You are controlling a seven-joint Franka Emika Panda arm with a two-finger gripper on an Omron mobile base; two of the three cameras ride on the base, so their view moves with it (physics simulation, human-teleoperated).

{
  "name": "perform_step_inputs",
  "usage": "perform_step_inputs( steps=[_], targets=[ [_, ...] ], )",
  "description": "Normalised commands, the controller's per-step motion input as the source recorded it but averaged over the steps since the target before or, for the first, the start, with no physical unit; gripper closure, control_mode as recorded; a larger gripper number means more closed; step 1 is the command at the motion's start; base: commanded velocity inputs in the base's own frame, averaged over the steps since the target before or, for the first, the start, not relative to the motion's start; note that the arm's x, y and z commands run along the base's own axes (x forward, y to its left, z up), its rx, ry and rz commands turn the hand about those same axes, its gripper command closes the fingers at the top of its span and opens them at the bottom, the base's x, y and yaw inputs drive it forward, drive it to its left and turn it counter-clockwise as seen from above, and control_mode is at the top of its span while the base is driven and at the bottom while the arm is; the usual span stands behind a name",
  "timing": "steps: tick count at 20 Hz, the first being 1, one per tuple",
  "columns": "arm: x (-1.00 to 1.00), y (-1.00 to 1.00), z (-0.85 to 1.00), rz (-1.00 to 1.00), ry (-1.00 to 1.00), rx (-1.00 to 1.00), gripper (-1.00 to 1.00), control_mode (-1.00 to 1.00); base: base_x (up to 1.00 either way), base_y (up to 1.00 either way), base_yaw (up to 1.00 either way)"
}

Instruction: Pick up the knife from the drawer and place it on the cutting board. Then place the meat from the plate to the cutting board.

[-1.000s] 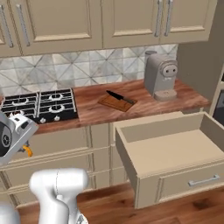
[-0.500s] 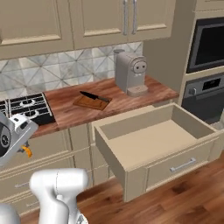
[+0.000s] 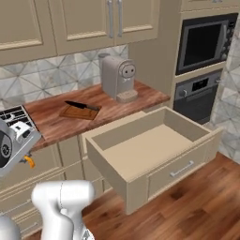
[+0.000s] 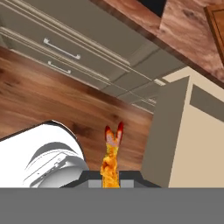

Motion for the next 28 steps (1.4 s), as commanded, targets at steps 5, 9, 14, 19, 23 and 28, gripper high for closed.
perform_step_inputs(
  steps=[5,9,14,19,23,28],
  targets=[
    [0.0,0.0,0.0,0.0,0.0,0.0,1.0,1.0,0.36,0.3,-0.23],
    [0.0,0.0,0.0,0.0,0.0,0.0,1.0,1.0,0.36,0.3,-0.22],
    [0.0,0.0,0.0,0.0,0.0,0.0,1.0,1.0,0.36,0.33,-0.2],
    [0.0,0.0,0.0,0.0,0.0,0.0,1.0,1.0,0.35,0.29,-0.18],
    [0.0,0.0,0.0,0.0,0.0,0.0,1.0,1.0,0.38,0.24,-0.11],
    [0.0,0.0,0.0,0.0,0.0,0.0,1.0,1.0,0.39,0.18,-0.01]
  ],
)
